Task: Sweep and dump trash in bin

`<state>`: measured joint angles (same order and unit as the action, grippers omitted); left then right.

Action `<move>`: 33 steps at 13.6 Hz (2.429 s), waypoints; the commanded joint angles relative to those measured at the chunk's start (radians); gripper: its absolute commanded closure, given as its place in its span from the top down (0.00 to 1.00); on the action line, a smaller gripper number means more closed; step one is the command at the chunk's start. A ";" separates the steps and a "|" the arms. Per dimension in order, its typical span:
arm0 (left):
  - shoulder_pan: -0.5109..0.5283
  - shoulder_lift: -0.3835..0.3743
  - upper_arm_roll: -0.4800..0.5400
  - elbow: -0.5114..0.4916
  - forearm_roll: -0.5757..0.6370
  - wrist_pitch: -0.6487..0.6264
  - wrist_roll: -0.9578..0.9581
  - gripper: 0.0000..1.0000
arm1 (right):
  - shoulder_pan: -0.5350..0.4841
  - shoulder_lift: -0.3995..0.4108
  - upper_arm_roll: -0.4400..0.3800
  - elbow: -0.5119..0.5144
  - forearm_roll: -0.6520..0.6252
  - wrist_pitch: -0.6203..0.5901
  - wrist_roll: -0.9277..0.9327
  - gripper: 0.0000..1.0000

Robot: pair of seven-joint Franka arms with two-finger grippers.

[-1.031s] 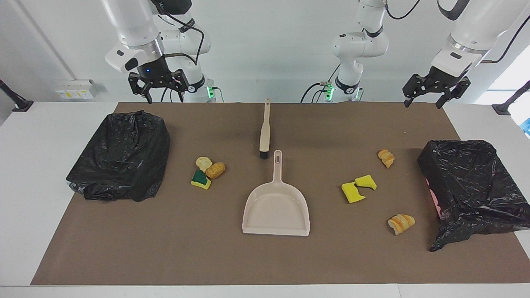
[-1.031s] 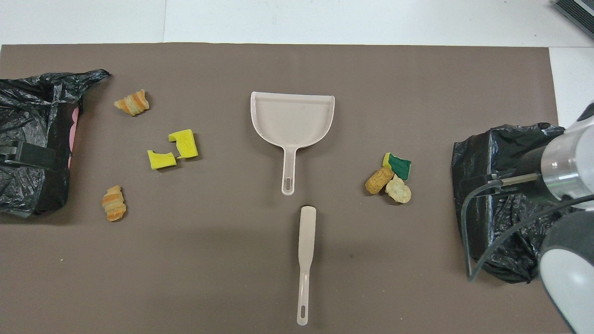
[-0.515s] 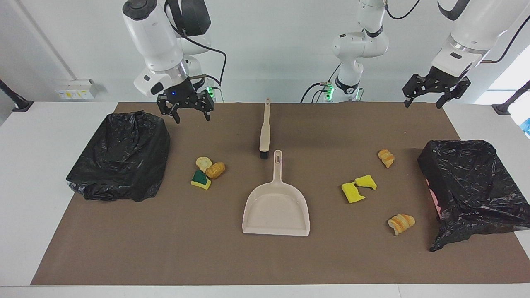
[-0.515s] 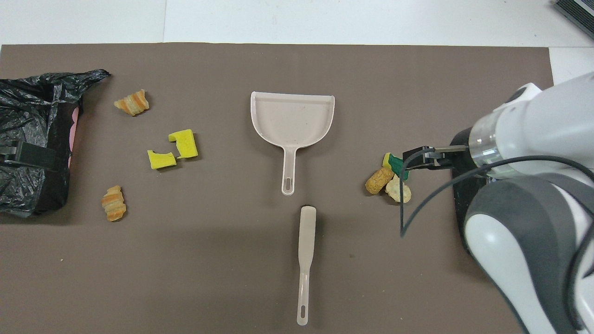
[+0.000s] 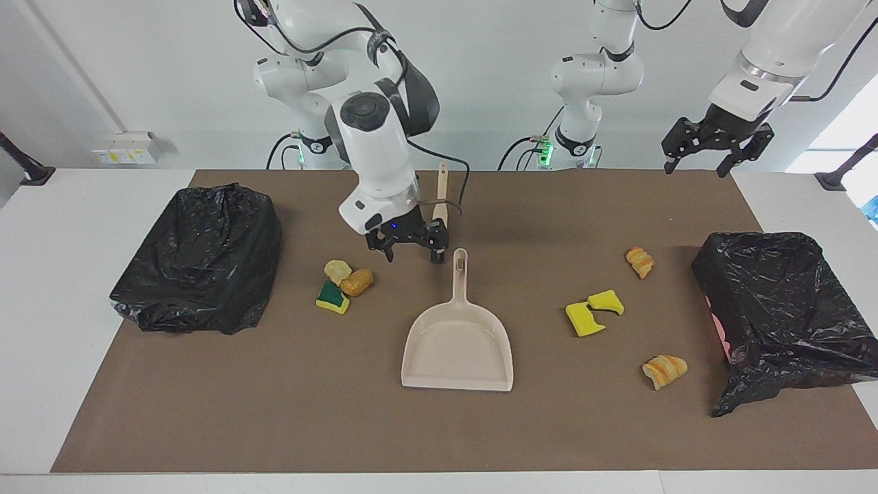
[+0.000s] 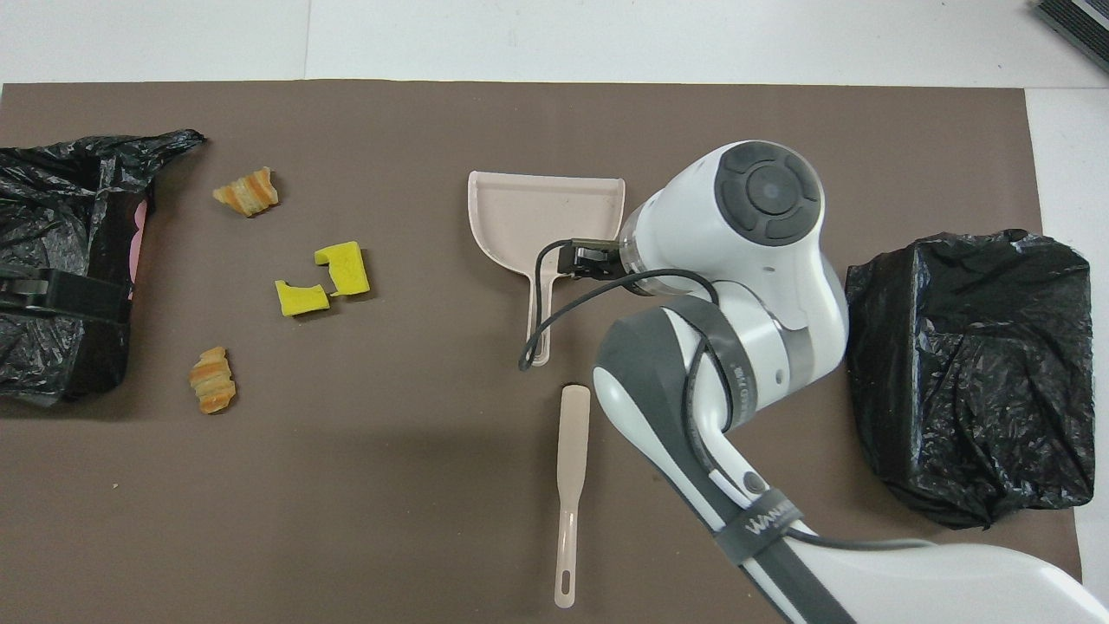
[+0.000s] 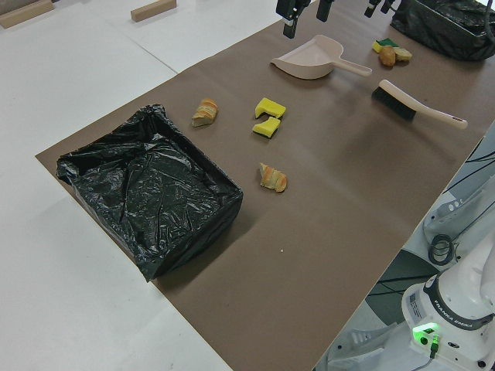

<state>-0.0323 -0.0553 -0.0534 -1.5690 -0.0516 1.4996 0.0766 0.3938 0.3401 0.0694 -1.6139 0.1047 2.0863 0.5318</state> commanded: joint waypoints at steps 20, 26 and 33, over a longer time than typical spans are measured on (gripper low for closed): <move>-0.759 -0.226 -0.022 -1.028 -0.080 1.006 -0.360 1.00 | 0.076 0.142 0.024 -0.008 0.020 0.069 -0.058 0.41; -0.856 -0.032 -0.089 -0.878 -0.065 1.064 -0.628 1.00 | 0.079 0.140 0.024 0.000 0.003 0.069 -0.087 0.00; -0.887 0.018 -0.091 -0.835 0.065 0.995 -0.784 1.00 | -0.022 0.071 0.026 -0.003 0.089 0.034 -0.532 0.00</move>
<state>-0.9019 -0.0727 -0.1573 -2.4324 -0.0143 2.5181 -0.6669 0.4259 0.4676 0.0860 -1.6025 0.1602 2.1553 0.1435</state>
